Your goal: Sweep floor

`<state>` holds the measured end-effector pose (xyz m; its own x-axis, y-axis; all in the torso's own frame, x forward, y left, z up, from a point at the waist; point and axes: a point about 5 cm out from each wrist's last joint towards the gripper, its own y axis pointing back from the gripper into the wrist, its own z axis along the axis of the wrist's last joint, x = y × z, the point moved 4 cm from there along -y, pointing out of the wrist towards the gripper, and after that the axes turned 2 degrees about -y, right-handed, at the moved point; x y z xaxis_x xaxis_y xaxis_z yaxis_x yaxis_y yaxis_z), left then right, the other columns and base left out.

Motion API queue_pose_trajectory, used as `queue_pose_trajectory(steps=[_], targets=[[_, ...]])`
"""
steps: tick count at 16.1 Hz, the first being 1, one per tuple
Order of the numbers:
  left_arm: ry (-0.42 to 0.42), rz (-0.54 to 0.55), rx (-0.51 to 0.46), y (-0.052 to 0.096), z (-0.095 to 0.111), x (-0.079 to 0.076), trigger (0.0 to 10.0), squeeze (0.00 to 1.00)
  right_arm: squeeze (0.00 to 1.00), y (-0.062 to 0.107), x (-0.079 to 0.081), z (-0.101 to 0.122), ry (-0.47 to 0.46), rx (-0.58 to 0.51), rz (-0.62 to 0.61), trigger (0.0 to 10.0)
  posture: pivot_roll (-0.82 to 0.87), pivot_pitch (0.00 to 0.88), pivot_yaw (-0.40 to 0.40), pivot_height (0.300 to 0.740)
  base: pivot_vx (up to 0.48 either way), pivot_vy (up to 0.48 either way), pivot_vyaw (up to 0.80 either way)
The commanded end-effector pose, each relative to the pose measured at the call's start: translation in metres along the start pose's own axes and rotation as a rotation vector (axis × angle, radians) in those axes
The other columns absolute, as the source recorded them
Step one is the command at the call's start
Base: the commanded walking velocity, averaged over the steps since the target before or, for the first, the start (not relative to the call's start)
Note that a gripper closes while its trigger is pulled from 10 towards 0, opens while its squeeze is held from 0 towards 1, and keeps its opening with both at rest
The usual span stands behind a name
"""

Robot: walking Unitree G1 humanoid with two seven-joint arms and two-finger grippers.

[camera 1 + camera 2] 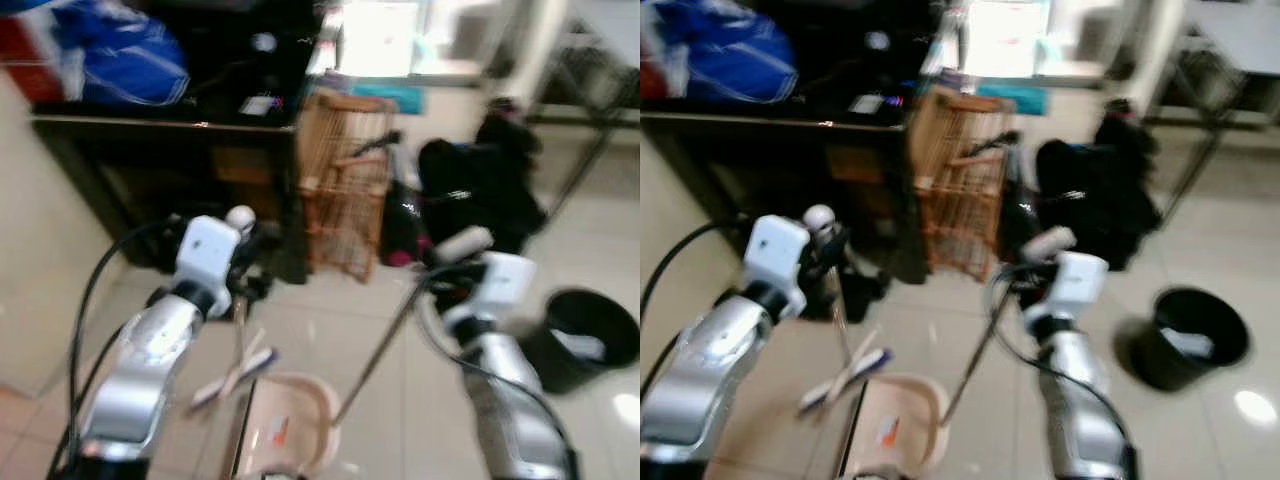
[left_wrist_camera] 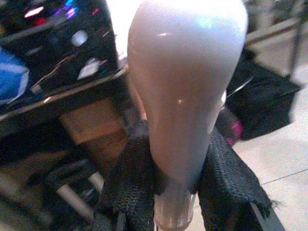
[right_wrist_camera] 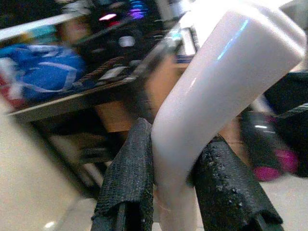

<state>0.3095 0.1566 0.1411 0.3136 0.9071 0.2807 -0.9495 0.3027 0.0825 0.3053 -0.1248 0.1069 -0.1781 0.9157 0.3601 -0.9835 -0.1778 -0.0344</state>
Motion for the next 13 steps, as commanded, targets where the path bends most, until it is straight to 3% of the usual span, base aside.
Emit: queue_pose_trajectory(steps=[1, 3, 7, 13], targets=[[-0.017, 0.0, -0.037, 0.0, 0.012, -0.002, 10.0, 0.0, 0.0, -0.001, -0.001, 0.002, -0.01, -0.001, 0.003, 10.0, 0.08, 0.004, 0.093, 0.74, 0.349, 0.0, 0.8], [-0.016, 0.041, -0.01, 0.006, 0.006, 0.004, 10.0, 0.0, 0.0, -0.003, -0.002, 0.002, 0.015, -0.002, 0.002, 10.0, 0.09, 0.0, 0.065, 0.74, 0.351, 0.0, 0.74], [-0.005, 0.108, 0.042, 0.019, -0.01, 0.016, 10.0, 0.0, 0.0, -0.007, 0.002, 0.003, 0.075, -0.006, 0.03, 10.0, 0.1, 0.0, 0.024, 0.74, 0.35, 0.0, 0.0], [0.019, 0.154, 0.065, 0.025, -0.021, 0.015, 10.0, 0.0, 0.0, -0.012, -0.003, 0.017, 0.173, -0.127, -0.013, 10.0, 0.1, 0.0, -0.017, 0.74, 0.351, 0.0, 0.0]])
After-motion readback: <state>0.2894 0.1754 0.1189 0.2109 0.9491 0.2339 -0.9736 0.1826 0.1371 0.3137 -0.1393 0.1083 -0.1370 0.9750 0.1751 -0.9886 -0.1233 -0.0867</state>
